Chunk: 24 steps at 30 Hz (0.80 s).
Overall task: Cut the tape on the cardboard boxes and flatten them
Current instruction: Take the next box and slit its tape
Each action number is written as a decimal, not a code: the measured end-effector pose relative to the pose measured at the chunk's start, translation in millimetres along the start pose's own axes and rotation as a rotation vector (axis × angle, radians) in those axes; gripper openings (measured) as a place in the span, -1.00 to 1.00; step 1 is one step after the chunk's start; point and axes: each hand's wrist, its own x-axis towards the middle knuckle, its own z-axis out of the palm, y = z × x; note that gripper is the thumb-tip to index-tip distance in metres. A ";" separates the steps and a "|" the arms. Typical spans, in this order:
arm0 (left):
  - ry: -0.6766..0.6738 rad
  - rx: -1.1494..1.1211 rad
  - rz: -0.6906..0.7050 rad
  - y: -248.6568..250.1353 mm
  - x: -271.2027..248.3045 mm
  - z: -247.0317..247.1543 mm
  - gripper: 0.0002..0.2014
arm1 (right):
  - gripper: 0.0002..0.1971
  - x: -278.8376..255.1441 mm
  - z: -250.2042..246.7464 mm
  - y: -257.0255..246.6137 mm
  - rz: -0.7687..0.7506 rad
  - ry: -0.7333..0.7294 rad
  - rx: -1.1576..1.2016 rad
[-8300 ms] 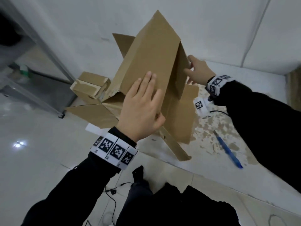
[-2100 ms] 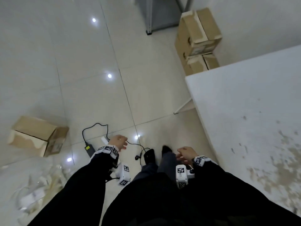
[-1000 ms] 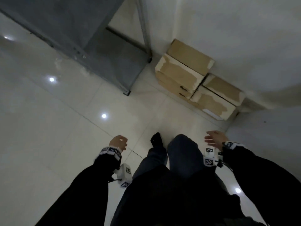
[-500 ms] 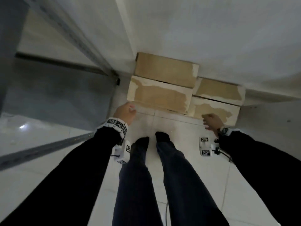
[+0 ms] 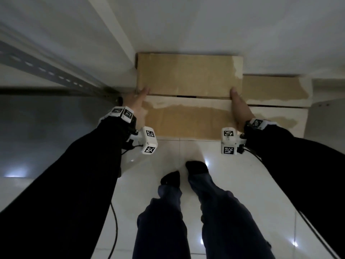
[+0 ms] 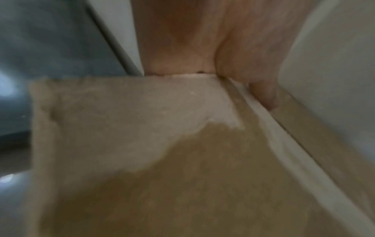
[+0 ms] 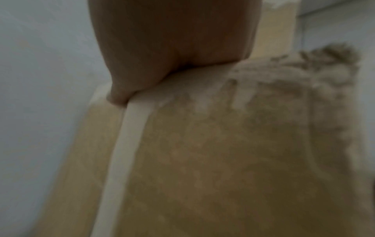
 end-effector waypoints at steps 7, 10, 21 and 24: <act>0.039 -0.086 0.050 25.9 -119.0 -49.0 -0.54 | -0.08 -133.0 -30.6 -29.1 0.018 0.013 0.080; 0.035 -0.066 0.126 47.4 -200.2 -65.3 -0.57 | -0.28 -206.2 -59.0 -42.6 0.017 0.055 0.157; -0.141 0.051 0.455 165.9 -450.6 -76.9 -0.59 | -0.51 -453.3 -216.4 -72.8 -0.058 0.266 0.447; -0.188 0.053 0.567 197.0 -512.0 -51.3 -0.59 | -0.70 -491.1 -275.3 -73.4 -0.143 0.334 0.497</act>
